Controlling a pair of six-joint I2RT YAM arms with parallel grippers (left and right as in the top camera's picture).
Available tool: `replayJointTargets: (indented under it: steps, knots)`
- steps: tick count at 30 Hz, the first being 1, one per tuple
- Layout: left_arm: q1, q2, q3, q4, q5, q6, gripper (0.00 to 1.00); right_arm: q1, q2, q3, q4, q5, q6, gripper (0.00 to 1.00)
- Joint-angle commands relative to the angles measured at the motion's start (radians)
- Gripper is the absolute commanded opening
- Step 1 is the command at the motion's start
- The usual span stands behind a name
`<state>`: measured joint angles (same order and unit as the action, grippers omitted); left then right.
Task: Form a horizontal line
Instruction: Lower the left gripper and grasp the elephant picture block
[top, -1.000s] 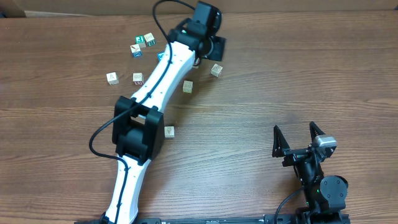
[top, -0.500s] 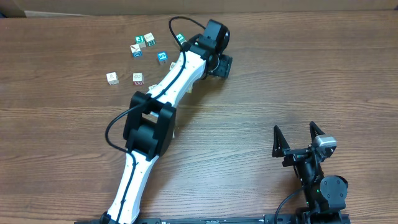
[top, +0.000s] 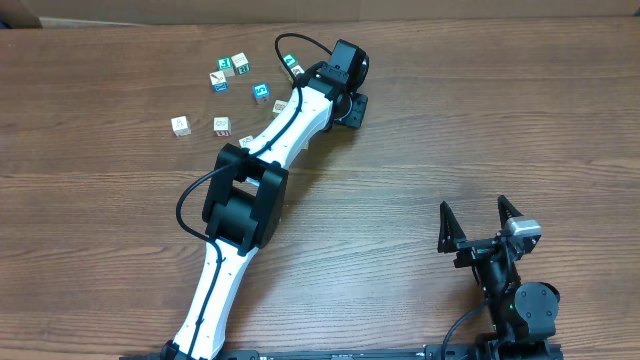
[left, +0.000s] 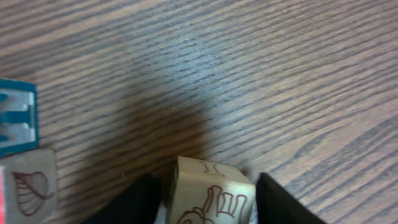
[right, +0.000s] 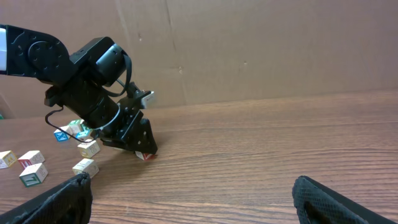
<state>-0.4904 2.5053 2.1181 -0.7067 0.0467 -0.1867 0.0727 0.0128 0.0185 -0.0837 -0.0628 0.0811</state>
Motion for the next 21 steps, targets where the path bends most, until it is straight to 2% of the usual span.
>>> replayJointTargets:
  steps: [1,3,5,15,21]
  knots:
    - [0.003,0.006,0.030,0.003,-0.036,0.024,0.42,-0.001,-0.010,-0.010,0.003,0.008,-0.004,1.00]
    - [0.003,0.006,0.037,0.000,-0.037,0.034,0.38,-0.001,-0.010,-0.010,0.003,0.008,-0.004,1.00]
    - [0.003,0.006,0.037,0.000,-0.036,0.034,0.39,-0.001,-0.010,-0.010,0.003,0.008,-0.004,1.00]
    - [0.002,-0.002,0.044,-0.001,-0.036,0.034,0.47,-0.001,-0.010,-0.010,0.003,0.008,-0.004,1.00]
    - [0.001,-0.002,0.077,-0.020,-0.037,0.034,0.39,-0.001,-0.010,-0.010,0.003,0.008,-0.004,1.00]
